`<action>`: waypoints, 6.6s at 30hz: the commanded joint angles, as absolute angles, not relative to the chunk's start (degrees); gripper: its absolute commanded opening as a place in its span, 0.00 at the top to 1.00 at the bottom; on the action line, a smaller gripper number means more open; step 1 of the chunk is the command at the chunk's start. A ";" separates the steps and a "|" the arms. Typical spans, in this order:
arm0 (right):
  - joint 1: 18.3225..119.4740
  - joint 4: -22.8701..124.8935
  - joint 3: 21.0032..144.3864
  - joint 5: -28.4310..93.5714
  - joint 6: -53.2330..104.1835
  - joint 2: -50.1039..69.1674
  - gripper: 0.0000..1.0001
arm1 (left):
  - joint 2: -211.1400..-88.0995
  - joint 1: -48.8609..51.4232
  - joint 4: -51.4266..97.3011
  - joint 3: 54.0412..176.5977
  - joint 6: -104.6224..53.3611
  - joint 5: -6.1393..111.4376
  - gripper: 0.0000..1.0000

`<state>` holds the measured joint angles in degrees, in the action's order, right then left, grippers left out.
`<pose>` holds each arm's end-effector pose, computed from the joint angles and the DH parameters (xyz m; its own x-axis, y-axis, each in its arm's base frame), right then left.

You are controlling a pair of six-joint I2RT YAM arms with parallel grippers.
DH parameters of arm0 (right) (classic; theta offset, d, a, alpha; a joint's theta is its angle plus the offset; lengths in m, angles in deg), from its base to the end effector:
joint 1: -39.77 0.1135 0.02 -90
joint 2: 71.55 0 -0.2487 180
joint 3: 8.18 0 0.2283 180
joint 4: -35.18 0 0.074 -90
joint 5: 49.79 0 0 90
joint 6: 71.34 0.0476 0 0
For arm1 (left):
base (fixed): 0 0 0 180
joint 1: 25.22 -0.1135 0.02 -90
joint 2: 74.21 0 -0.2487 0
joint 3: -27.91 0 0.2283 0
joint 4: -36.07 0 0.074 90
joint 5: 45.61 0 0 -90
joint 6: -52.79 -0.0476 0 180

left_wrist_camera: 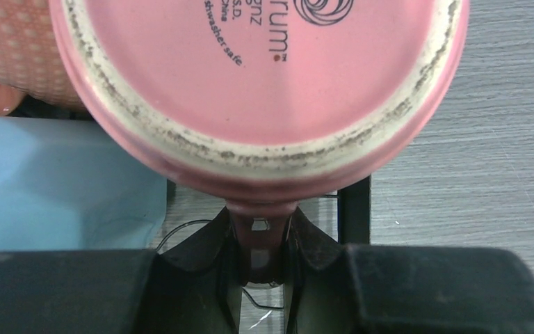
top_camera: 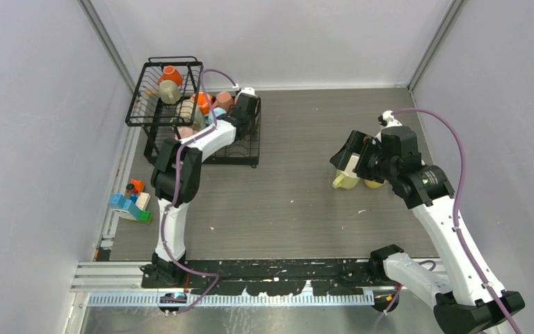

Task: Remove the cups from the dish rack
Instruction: Unload the cup from the dish rack, then place the cup at the center of the board.

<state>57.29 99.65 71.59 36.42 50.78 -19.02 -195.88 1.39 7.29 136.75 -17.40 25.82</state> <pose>0.1597 0.0537 0.3419 -0.6750 0.3432 -0.6531 0.0099 0.8893 0.4572 0.4201 -0.1935 0.1954 -0.6303 -0.0435 -0.7751 -0.0020 0.9985 -0.0544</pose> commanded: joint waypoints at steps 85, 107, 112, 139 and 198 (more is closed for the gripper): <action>59.63 -4.76 63.58 28.26 96.30 13.18 0.00 | -166.66 16.69 -4.24 158.57 -2.64 36.47 1.00; 60.99 -22.78 63.33 28.70 101.20 14.42 0.44 | -165.81 16.83 -2.74 157.94 10.06 44.12 1.00; 61.03 -22.65 62.32 28.91 100.71 12.66 0.66 | -165.45 16.82 -1.88 156.97 11.96 45.40 1.00; 61.03 -14.80 63.11 31.72 95.84 6.98 0.99 | -160.65 15.91 9.53 141.09 30.22 53.93 0.48; 72.99 107.82 102.51 42.49 45.64 22.19 0.99 | -129.23 16.01 -15.16 111.72 2.32 47.89 0.00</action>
<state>72.41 108.92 98.83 39.24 48.57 21.90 -129.81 15.71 -15.33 112.40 3.67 48.27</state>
